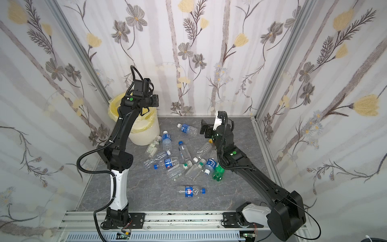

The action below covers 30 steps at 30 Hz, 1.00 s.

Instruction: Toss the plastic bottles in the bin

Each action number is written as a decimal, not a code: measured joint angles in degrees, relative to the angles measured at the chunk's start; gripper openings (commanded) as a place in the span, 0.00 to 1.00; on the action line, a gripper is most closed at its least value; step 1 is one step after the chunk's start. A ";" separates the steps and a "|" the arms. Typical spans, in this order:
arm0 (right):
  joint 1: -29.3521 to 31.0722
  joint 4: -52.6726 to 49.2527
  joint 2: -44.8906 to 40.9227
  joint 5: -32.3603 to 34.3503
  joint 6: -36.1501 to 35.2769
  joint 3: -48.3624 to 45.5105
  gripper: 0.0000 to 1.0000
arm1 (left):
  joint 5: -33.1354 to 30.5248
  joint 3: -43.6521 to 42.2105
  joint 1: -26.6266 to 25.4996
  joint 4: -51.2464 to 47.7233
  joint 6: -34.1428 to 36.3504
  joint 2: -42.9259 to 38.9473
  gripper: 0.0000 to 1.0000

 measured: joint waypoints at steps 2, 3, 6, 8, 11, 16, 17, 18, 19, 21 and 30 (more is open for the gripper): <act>0.00 -0.72 0.13 -0.66 -0.02 0.42 1.00 | -0.37 0.00 0.00 0.00 -0.04 -0.81 0.82; 0.00 -1.36 0.31 -1.40 -0.02 0.85 1.00 | -0.68 0.00 0.00 0.00 -0.02 -1.29 0.85; 0.00 -2.86 0.98 -2.89 -0.02 1.88 1.00 | -1.42 0.00 -0.04 0.04 -0.04 -2.75 0.94; 0.00 -4.09 1.38 -3.26 -0.02 2.38 1.00 | -2.21 0.00 -0.13 0.11 0.11 -3.72 1.00; 0.00 -5.81 2.16 -3.45 0.00 3.10 1.00 | -3.52 0.13 -0.63 0.24 -0.07 -5.01 1.00; 0.00 -9.79 3.23 -2.73 0.02 5.03 1.00 | -7.37 -1.09 -4.52 0.46 0.85 -8.15 1.00; 0.00 -10.45 3.23 -2.19 0.04 5.29 1.00 | -7.93 -1.55 -5.25 0.55 1.38 -8.85 1.00; 0.00 -10.95 3.23 -1.05 0.17 5.49 1.00 | -8.44 -2.01 -6.03 0.68 2.08 -9.64 1.00; 0.00 -11.67 3.21 0.37 0.81 5.79 1.00 | -8.68 -2.36 -6.71 0.85 2.27 -10.36 1.00; 0.00 -12.98 3.10 2.19 1.44 6.32 1.00 | -8.76 -2.73 -7.15 1.09 2.47 -11.37 1.00; -0.17 -16.06 -1.51 3.54 0.66 4.52 1.00 | -3.52 -3.89 -6.45 2.10 -3.82 -12.87 1.00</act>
